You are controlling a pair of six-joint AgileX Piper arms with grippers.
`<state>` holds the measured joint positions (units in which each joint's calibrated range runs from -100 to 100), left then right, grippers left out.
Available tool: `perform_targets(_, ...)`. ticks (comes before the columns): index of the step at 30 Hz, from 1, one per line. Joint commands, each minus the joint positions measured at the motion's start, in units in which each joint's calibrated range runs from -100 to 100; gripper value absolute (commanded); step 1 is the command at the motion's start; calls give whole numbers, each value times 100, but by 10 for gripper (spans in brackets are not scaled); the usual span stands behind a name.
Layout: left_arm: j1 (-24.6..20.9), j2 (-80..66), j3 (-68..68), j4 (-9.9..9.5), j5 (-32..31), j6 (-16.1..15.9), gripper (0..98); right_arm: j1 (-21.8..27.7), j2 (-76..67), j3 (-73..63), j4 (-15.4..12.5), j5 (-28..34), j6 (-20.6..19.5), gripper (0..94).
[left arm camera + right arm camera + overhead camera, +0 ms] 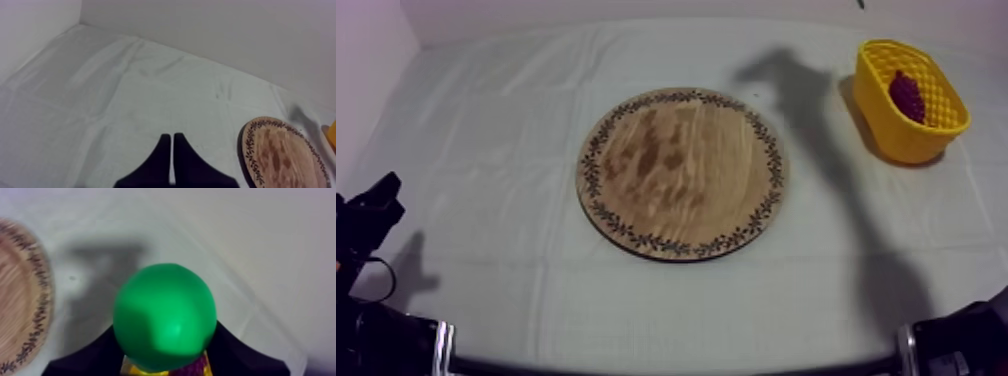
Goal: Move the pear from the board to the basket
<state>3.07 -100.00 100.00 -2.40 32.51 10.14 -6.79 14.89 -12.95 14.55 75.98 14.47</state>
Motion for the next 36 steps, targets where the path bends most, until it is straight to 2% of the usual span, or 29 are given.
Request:
perform_targets(1, 1, 0, 0, -2, -1, -1, 1, 309, 24, 15, 4, 4, -149, 437)
perform_targets(9, 1, 0, 0, -2, -1, -1, 1, 840, 28, 649, 19, -42, -461, 445)
perform_targets(18, 1, 0, 0, -2, -1, -1, 1, 1147, 90, 1786, 93, -291, -719, 474)
perform_targets(23, 1, 0, 0, -2, -1, -1, 1, 1205, 161, 2423, 188, -618, -825, 511)
perform_targets(30, 1, 0, 0, -2, -1, -1, 1, 1167, 364, 2873, 218, -979, -852, 641)
perform_targets(36, 1, 0, 0, -2, -1, -1, 1, 1062, 369, 2764, 227, -1119, -851, 659)
